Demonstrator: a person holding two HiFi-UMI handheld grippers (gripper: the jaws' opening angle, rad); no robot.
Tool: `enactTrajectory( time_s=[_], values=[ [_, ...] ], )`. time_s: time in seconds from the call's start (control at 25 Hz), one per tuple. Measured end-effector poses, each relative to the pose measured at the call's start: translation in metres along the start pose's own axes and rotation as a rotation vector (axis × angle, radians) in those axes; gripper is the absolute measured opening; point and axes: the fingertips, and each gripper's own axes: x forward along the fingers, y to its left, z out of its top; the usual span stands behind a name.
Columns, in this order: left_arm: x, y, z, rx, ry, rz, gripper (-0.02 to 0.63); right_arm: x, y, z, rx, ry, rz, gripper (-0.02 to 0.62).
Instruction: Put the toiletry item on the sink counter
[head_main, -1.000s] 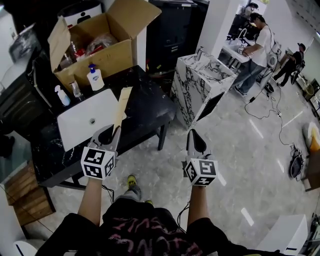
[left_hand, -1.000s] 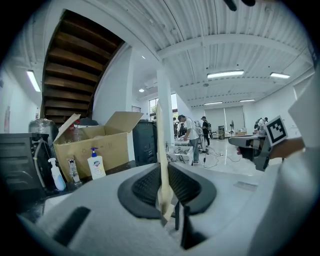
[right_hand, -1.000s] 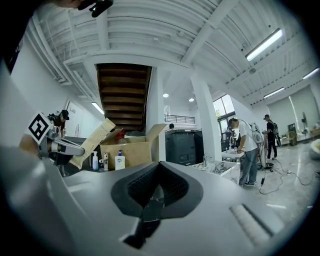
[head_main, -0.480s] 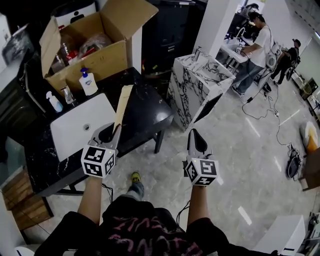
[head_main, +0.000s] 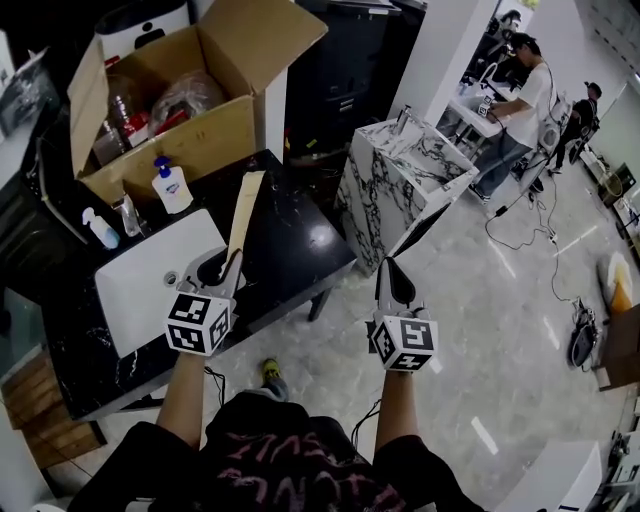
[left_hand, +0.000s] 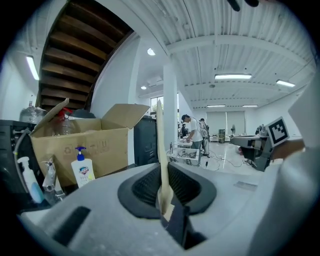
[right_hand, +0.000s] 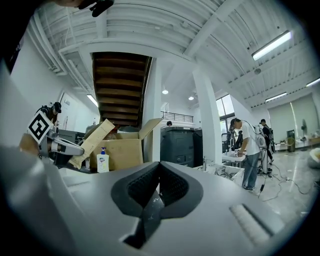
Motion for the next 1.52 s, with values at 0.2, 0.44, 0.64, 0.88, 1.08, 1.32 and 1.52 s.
enactTrajectory(
  time_s=[0.2, 0.44, 0.64, 0.88, 1.08, 1.32, 1.52],
  values=[
    [0.029, 0.035, 0.007, -0.019, 0.002, 0.014, 0.052, 0.048, 0.004, 0.005, -0.009, 0.007, 0.013, 0.006],
    [0.054, 0.062, 0.001, -0.045, 0.018, 0.017, 0.053, 0.091, 0.009, -0.001, -0.008, 0.012, 0.024, 0.006],
    [0.066, 0.075, -0.002, -0.071, 0.021, 0.021, 0.054, 0.109, 0.009, -0.002, -0.002, 0.016, 0.025, 0.006],
    [0.076, 0.076, -0.007, -0.092, 0.039, 0.027, 0.054, 0.118, 0.002, -0.002, -0.003, 0.024, 0.031, 0.007],
    [0.088, 0.073, -0.009, -0.107, 0.055, 0.047, 0.055, 0.133, -0.008, 0.001, -0.002, 0.021, 0.064, 0.007],
    [0.103, 0.076, -0.013, -0.121, 0.079, 0.114, 0.055, 0.164, -0.020, 0.001, -0.004, 0.019, 0.133, 0.007],
    [0.115, 0.074, -0.019, -0.132, 0.109, 0.153, 0.054, 0.185, -0.025, -0.003, 0.007, 0.026, 0.183, 0.006]
  ],
)
